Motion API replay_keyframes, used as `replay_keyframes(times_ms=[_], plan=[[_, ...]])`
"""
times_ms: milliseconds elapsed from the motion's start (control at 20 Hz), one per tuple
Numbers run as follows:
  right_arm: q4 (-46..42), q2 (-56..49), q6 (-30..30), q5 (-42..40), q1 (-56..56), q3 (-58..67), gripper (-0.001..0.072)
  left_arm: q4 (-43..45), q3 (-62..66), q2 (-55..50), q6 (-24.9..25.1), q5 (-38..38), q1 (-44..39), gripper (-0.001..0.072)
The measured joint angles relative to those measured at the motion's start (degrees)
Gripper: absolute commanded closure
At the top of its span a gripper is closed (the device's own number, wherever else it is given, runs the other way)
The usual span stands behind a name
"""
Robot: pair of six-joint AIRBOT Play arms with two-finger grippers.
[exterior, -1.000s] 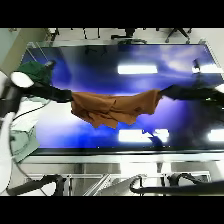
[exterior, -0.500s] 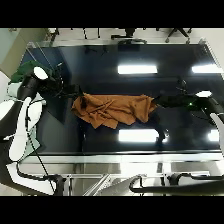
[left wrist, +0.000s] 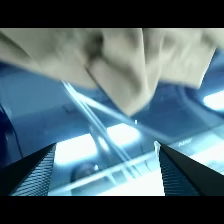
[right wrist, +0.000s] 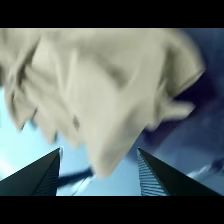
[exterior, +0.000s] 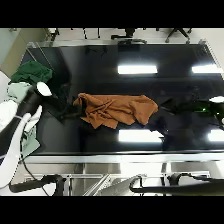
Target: Fold the shirts.
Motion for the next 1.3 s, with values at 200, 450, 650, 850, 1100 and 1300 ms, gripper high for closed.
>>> replay_keyframes(times_ms=[200,450,650,850,1100,1300], plan=[[-0.3,0.2,0.3,-2.3,6.3,-6.8,0.0188,-1.2,-11.4,2.4,-1.3,11.9,-5.9,0.0013],[0.2,-1.7,0.0,-10.8,16.1,-9.6,0.0489,-5.7,-13.2,-2.3,-1.9,22.0,-9.3,0.021],[2.6,-2.5,-1.0,-14.0,19.6,-9.9,0.069,-6.8,-8.9,-6.3,-1.4,22.3,-10.1,0.0694],[3.6,-0.5,-1.5,-13.5,18.6,-8.3,0.069,-7.2,-4.2,-4.8,0.4,18.9,-10.1,0.0695],[5.9,6.9,-1.0,-5.8,12.8,1.6,0.069,-7.3,5.1,4.8,1.2,13.8,-7.9,0.0695],[9.8,15.8,-1.0,-2.0,6.6,16.2,0.0691,-7.4,18.7,16.6,1.4,11.4,-4.6,0.0694]])
